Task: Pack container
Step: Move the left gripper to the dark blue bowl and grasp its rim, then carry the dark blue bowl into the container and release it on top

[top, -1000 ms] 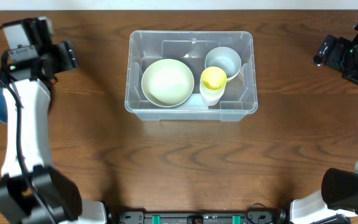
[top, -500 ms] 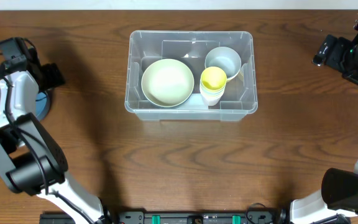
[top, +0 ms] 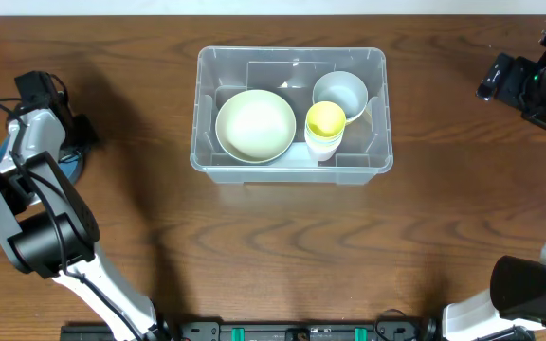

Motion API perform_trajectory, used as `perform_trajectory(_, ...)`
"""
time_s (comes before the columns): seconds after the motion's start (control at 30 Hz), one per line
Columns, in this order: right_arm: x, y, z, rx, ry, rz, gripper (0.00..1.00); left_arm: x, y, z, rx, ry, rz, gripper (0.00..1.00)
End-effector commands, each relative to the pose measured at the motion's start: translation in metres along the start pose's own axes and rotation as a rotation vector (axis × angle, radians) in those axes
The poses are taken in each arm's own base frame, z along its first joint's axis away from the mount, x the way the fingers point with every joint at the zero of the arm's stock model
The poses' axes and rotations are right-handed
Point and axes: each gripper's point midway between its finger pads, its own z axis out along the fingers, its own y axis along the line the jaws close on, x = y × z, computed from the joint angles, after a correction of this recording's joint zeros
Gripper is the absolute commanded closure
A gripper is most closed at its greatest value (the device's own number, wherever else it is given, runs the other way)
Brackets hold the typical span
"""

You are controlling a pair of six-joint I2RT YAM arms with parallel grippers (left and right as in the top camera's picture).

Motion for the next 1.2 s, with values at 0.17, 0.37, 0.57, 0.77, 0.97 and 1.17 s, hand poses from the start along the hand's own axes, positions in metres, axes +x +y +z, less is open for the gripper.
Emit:
perform_trajectory(0.17, -0.002, 0.000, -0.007, -0.006, -0.020, 0.002, 0.01, -0.002, -0.035, -0.036, 0.157, -0.013, -0.029, 0.94)
perform_trajectory(0.37, -0.002, 0.000, -0.007, -0.006, -0.020, 0.002, 0.01, -0.022, -0.079, -0.116, 0.364, -0.154, 0.026, 0.94)
perform_trajectory(0.57, -0.002, 0.000, -0.007, -0.006, -0.020, 0.002, 0.01, -0.015, -0.129, -0.227, 0.594, -0.308, 0.143, 0.94)
perform_trajectory(0.77, -0.002, 0.000, -0.007, -0.006, -0.020, 0.002, 0.01, 0.021, -0.183, -0.320, 0.713, -0.458, 0.335, 0.94)
perform_trajectory(0.97, -0.002, 0.000, -0.007, -0.006, -0.020, 0.002, 0.01, 0.083, -0.251, -0.364, 0.809, -0.501, 0.621, 0.94)
perform_trajectory(1.17, -0.002, 0.000, -0.007, -0.006, -0.020, 0.002, 0.01, 0.126, -0.298, -0.341, 0.706, -0.460, 0.808, 0.94)
